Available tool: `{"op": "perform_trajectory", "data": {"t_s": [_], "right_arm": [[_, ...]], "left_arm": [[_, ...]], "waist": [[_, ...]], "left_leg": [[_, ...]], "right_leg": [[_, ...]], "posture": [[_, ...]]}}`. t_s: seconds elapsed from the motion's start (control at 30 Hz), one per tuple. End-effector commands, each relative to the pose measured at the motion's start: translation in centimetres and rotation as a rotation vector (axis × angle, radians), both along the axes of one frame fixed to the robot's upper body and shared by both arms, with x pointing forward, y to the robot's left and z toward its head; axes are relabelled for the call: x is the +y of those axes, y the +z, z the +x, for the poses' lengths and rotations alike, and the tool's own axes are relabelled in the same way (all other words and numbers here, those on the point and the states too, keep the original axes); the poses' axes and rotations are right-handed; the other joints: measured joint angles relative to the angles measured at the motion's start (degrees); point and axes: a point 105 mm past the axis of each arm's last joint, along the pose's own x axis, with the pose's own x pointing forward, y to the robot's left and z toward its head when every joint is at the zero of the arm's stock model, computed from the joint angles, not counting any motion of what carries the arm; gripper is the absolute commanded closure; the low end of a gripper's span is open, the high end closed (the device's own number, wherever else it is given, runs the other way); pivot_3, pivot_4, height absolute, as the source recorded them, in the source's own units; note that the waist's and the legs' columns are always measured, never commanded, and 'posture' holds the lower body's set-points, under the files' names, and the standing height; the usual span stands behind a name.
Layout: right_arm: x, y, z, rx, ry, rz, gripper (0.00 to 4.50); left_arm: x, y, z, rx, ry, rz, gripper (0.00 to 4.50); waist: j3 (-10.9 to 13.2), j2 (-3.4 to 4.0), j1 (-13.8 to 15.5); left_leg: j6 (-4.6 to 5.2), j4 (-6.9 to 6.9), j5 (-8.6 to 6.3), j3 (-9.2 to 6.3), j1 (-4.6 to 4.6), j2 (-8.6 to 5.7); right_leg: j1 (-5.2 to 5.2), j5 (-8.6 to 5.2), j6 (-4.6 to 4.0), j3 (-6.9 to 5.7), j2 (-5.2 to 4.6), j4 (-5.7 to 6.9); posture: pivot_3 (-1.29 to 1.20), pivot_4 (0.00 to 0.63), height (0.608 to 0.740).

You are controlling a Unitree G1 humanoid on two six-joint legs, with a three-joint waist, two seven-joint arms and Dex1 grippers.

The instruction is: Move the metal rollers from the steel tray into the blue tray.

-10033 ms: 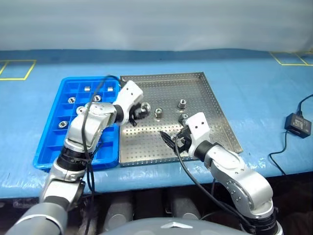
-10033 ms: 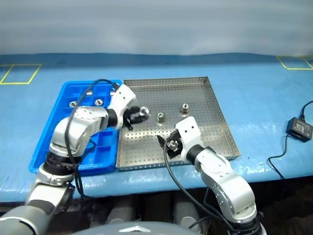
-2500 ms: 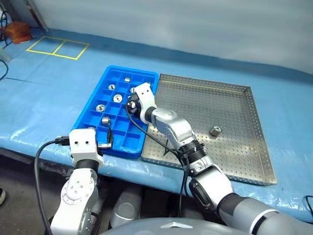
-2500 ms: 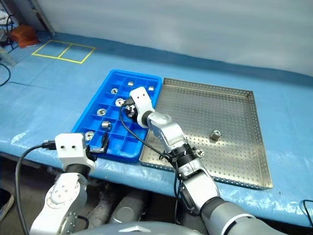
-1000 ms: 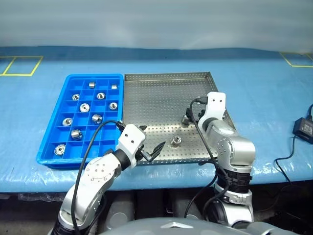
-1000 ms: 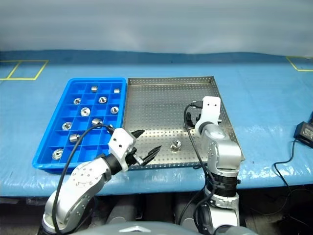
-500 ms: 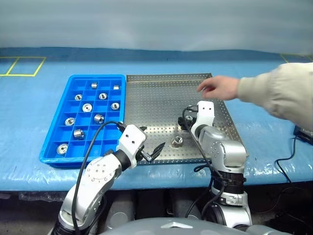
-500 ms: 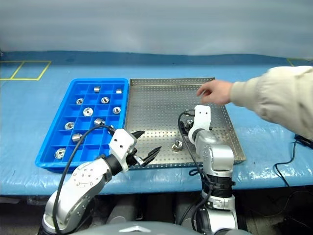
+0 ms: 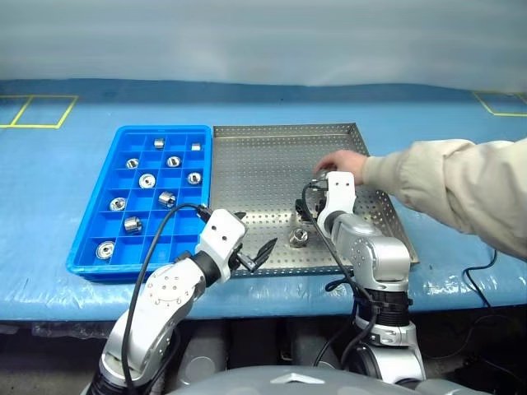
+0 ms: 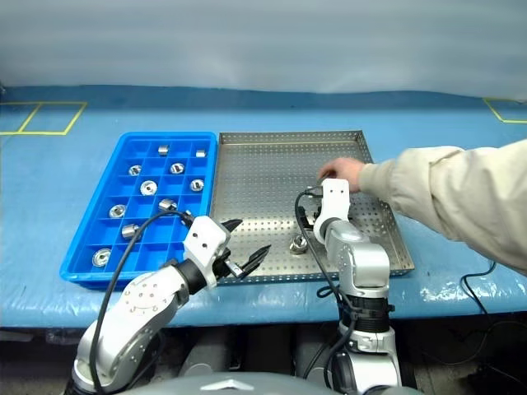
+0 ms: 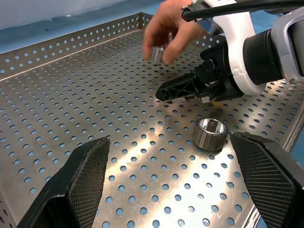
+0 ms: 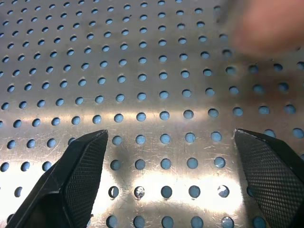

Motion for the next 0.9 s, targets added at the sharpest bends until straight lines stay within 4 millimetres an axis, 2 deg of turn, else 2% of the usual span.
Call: {"op": "perform_trajectory", "data": {"t_s": [0.03,0.5,0.7,0.8,0.9], "right_arm": [[0.1,1.0,0.3,-0.048,0.005,0.003,0.02],[-0.1,1.8,0.7,-0.091,0.002,-0.035,0.02],[-2.6,5.3,2.0,-0.267,-0.079,-0.17,0.02],[-3.8,6.1,2.4,-0.301,-0.138,-0.185,0.02],[-5.7,6.0,2.8,-0.289,-0.267,-0.201,0.02]], "left_arm": [[-0.4,0.6,0.0,-0.029,-0.012,-0.012,0.07],[-0.4,0.6,0.0,-0.03,-0.01,-0.013,0.07],[-0.4,0.5,-0.1,-0.029,-0.007,-0.012,0.07],[-0.4,0.5,-0.1,-0.027,-0.009,-0.012,0.07],[-0.4,0.4,-0.2,-0.025,-0.011,-0.012,0.07]], "waist": [[0.0,0.0,0.0],[0.0,0.0,0.1],[0.0,0.0,0.1],[0.0,0.0,0.1],[0.0,0.0,0.1]], "left_leg": [[0.0,0.0,0.0,0.0,0.0,0.0],[0.0,-0.01,0.0,0.0,0.0,0.0],[0.0,0.0,0.0,0.01,-0.02,-0.02],[0.0,-0.02,0.0,0.02,-0.01,-0.01],[0.0,-0.06,0.0,0.01,-0.01,0.0]], "right_leg": [[0.0,0.0,0.0,0.0,0.0,0.0],[-0.01,0.0,0.0,0.0,0.0,-0.01],[-0.02,0.0,0.01,0.01,-0.01,-0.04],[-0.01,0.01,0.01,0.02,0.0,-0.04],[-0.03,0.03,0.06,0.02,0.02,-0.04]], "posture": [[0.14,0.15,0.74],[0.15,0.15,0.74],[0.14,0.15,0.74],[0.14,0.15,0.74],[0.14,0.15,0.74]]}}
